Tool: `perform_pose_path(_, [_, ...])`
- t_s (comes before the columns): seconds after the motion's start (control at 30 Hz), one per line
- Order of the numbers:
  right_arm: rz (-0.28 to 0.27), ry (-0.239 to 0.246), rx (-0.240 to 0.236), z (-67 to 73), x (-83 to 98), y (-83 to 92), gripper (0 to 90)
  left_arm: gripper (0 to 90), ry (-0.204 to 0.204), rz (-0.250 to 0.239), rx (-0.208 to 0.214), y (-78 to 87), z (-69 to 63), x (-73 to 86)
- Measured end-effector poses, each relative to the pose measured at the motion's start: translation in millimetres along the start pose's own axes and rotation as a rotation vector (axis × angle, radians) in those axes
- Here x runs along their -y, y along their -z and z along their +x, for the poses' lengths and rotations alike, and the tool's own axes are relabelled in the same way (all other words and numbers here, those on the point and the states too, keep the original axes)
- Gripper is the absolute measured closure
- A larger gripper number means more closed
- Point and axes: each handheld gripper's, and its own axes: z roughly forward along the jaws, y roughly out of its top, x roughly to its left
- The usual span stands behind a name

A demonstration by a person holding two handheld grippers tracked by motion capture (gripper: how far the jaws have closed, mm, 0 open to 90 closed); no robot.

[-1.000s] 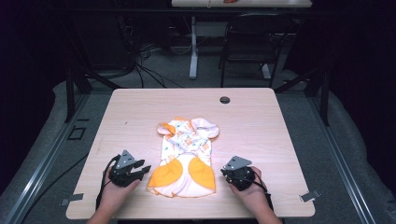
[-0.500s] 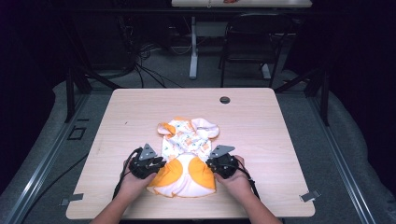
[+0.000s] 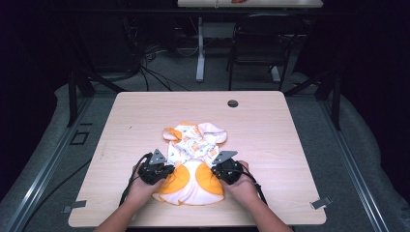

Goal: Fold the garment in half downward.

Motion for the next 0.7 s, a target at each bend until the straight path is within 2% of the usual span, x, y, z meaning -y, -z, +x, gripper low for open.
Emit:
perform_pose_path(0.23, [0.028,0.048,-0.006,2.5,2.6,5.3,86.4,83.5,-0.045,0.016,0.011,2.4,-9.7,0.1])
perform_pose_path(0.33, [0.028,0.051,-0.005,4.2,5.3,7.6,86.4,83.6,-0.068,0.029,0.02,3.9,-14.4,0.0])
perform_pose_path(0.53, [0.033,0.055,-0.012,6.7,11.1,13.8,86.4,83.6,-0.065,0.024,0.047,6.1,-19.4,3.0])
perform_pose_path(0.6, [0.029,0.055,-0.025,7.4,13.5,15.7,86.4,83.6,-0.05,0.014,0.061,6.8,-20.6,4.9])
perform_pose_path(0.7, [0.027,0.051,-0.035,8.9,16.8,18.7,86.4,83.6,-0.055,0.019,0.074,8.4,-22.8,6.1])
